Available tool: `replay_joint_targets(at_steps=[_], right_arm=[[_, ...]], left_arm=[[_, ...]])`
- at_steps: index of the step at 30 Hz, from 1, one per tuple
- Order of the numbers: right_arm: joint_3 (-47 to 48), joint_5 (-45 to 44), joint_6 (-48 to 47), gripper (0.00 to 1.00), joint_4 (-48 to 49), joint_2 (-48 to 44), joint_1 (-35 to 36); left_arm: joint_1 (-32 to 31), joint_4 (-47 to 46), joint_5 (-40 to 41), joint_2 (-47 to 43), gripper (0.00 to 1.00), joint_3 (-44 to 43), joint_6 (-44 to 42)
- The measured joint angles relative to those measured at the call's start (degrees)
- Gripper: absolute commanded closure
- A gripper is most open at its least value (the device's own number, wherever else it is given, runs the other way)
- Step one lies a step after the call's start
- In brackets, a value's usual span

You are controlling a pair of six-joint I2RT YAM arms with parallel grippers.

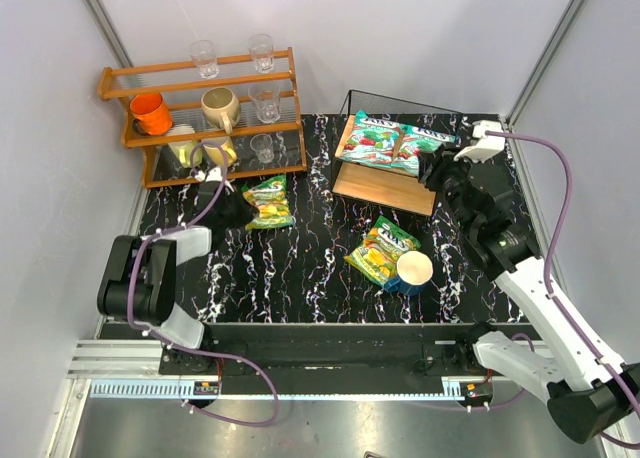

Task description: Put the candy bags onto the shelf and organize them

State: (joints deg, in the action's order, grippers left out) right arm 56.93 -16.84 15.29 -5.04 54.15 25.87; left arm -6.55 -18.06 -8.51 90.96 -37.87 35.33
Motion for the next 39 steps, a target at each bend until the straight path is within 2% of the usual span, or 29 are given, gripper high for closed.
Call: replay_joint_targets(at_steps=[6,10,14,19,23,31,39], right_arm=[[0.00,-0.02,0.02,0.55,-1.25,-1.81,0.00],[0.00,-0.02,0.00,0.55,-1.38,-2.71,0.00],[0.00,-0.07,0.04,0.55,-1.79,-3.48,0.02],[-0.24,-0.22,0.02,0.55,-2.58,-4.37,0.02],[-0.52,-0.50,-0.02,0.54,-3.32,-4.98,0.02],[-0.83,-2.16,-0.66,0.53,-3.87,-5.16,0.02],[-1.57,-3.69,-1.57,0.53,-3.87,-5.42,0.02]], left_arm=[[-3.26,5.03,-4.07,-8.79,1.00,1.62,-3.52],[-13.27,9.27,-5.03,-12.79,1.00,0.04,-7.87],[-22.18,9.66,-6.91,-14.32,1.00,-1.57,-9.42],[-25.66,9.29,-7.54,-14.32,1.00,-2.64,-9.62],[-26.69,8.83,-7.69,-11.21,1.00,-5.53,-9.64],[-30.05,7.80,-7.76,1.51,1.00,-19.67,-11.19],[-30.73,7.26,-6.25,8.87,1.00,-25.97,-13.09]])
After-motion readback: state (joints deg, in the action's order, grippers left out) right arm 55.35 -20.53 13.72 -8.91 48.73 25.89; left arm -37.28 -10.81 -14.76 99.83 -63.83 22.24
